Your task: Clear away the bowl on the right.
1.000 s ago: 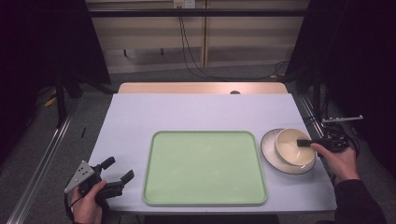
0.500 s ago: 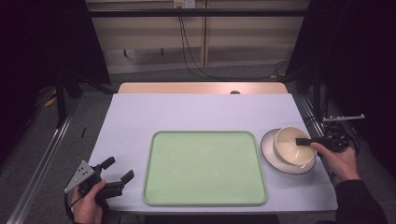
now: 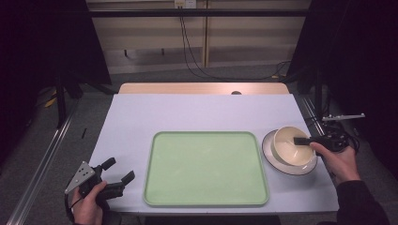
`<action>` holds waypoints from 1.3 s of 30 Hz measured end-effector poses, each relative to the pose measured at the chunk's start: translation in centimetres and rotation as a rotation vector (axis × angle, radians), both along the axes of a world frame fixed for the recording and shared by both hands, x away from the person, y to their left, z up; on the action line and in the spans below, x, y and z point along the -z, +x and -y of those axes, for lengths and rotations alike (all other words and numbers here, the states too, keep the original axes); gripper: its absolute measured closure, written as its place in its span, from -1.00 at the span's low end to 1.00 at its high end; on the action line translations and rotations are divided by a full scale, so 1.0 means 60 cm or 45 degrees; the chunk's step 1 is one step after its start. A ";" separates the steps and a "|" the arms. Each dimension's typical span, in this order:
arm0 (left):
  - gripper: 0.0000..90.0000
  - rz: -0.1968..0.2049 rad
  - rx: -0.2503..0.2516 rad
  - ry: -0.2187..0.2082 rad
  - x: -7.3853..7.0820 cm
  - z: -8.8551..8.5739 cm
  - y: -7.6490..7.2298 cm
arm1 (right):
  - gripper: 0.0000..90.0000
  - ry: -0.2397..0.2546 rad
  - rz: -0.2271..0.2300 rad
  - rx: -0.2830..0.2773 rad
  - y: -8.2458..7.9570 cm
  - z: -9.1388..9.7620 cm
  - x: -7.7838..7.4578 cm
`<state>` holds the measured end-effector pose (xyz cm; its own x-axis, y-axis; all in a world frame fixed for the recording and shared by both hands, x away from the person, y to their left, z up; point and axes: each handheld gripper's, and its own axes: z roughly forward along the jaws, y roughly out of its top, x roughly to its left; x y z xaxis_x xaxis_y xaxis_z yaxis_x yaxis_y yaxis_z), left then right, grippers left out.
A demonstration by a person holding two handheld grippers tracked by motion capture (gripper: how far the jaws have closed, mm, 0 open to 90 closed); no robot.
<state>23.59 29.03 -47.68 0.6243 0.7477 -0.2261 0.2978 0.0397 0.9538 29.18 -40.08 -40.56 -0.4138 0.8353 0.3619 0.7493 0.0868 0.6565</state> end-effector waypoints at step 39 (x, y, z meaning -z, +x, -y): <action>-0.97 -0.003 0.009 0.011 0.000 -0.002 0.001 | 0.86 0.002 0.052 -0.097 0.045 -0.068 -0.037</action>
<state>23.65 29.13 -47.67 0.6291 0.7452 -0.2210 0.3007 0.0289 0.9533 31.88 -36.02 -38.34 -0.4906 0.8004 0.3443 0.7130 0.1416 0.6868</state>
